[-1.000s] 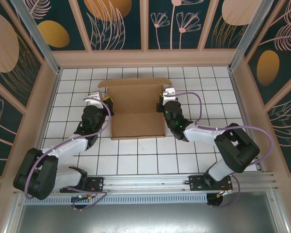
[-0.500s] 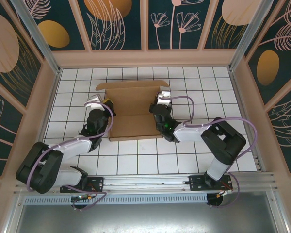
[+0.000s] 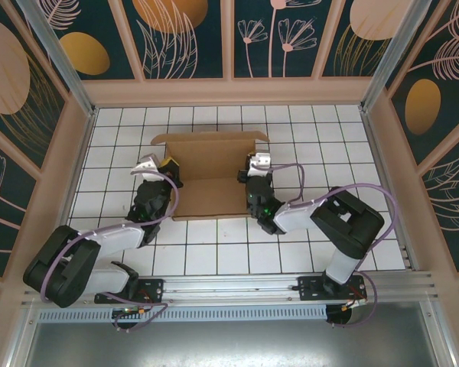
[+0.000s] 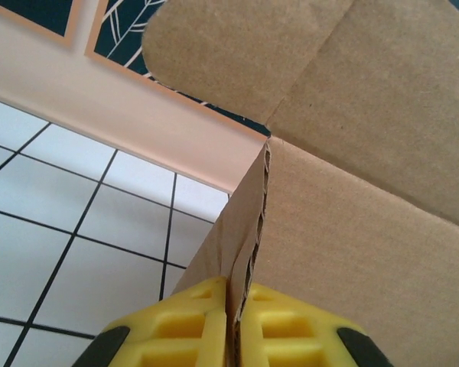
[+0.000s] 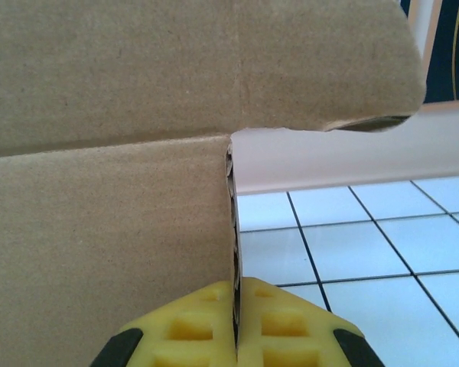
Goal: Fold the paper box
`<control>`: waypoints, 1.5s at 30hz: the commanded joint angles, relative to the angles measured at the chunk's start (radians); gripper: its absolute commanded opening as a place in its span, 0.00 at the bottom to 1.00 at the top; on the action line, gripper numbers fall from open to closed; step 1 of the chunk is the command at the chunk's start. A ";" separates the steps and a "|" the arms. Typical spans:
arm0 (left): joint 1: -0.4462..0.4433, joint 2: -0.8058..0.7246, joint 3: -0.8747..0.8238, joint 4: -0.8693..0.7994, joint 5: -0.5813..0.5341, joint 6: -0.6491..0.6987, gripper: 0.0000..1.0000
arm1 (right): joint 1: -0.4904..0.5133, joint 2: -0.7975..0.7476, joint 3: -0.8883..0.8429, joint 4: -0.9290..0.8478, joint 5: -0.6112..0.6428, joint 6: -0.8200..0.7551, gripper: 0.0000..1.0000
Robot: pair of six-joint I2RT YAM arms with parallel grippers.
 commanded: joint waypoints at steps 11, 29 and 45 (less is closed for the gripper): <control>-0.033 0.008 -0.118 0.235 0.125 0.017 0.02 | 0.059 0.115 -0.119 0.501 -0.072 -0.129 0.00; -0.140 -0.088 -0.247 0.119 0.083 0.080 0.00 | 0.117 0.113 -0.288 0.515 -0.128 -0.071 0.00; -0.143 -0.285 -0.338 -0.091 0.091 0.001 0.00 | 0.176 0.108 -0.414 0.521 -0.134 -0.010 0.00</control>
